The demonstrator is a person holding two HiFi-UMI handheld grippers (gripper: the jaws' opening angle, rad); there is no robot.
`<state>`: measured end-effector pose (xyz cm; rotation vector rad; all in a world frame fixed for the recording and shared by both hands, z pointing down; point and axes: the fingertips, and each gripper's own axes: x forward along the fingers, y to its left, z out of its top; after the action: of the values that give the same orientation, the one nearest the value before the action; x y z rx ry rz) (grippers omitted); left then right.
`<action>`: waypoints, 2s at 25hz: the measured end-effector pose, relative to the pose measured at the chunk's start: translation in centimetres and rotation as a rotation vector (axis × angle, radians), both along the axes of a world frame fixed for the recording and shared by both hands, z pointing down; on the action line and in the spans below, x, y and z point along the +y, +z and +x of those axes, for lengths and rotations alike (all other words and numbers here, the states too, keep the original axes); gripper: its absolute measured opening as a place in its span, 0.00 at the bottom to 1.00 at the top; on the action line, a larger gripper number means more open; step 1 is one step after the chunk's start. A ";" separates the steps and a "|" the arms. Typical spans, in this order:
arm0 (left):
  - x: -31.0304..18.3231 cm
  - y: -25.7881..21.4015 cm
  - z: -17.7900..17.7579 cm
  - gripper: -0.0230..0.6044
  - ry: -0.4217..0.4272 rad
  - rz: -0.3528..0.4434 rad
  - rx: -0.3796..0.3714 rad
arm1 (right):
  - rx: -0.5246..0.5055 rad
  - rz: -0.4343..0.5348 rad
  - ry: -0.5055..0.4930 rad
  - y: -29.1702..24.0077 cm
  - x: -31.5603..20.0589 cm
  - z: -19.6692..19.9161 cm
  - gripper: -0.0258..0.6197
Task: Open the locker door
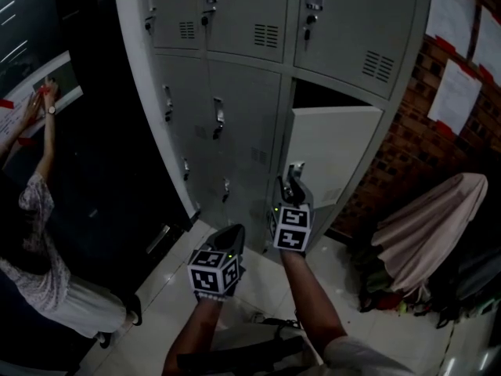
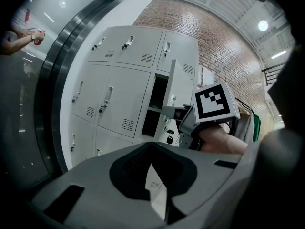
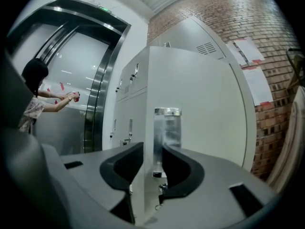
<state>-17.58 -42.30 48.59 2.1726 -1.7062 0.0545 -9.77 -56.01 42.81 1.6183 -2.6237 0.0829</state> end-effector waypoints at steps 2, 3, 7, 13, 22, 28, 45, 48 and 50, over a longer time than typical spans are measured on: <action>0.1 -0.1 0.3 0.03 0.002 0.002 0.000 | 0.003 0.005 -0.005 -0.1 0.1 0.1 0.22; 0.1 -0.1 0.4 0.03 0.003 0.003 -0.001 | 0.007 0.009 -0.006 -0.2 0.2 0.2 0.22; 0.5 -0.2 0.7 0.03 0.006 0.002 -0.001 | 0.005 0.005 -0.001 0.0 0.4 0.7 0.22; 1.7 -0.3 1.1 0.03 0.014 -0.001 -0.002 | 0.005 0.003 0.011 -0.1 2.2 2.0 0.24; 3.9 -0.7 5.0 0.03 0.105 0.002 -0.006 | 0.021 0.017 0.040 -0.3 6.2 5.4 0.28; 5.1 -0.8 8.6 0.03 0.188 0.004 -0.010 | 0.029 0.041 0.059 -0.6 9.3 8.9 0.27; 6.1 -1.3 14.7 0.03 0.339 0.025 -0.008 | 0.019 0.033 0.205 -0.4 13.5 20.0 0.14; 5.9 -1.3 15.4 0.03 0.358 0.028 -0.006 | 0.020 0.027 0.243 -0.3 13.6 21.9 0.14; 5.8 -1.4 15.8 0.03 0.368 0.029 -0.006 | 0.017 0.030 0.274 -0.2 13.5 23.2 0.14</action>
<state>-1.74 -36.47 47.21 2.4821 -1.2963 0.1339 13.38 -42.51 42.61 1.9689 -2.3851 0.0422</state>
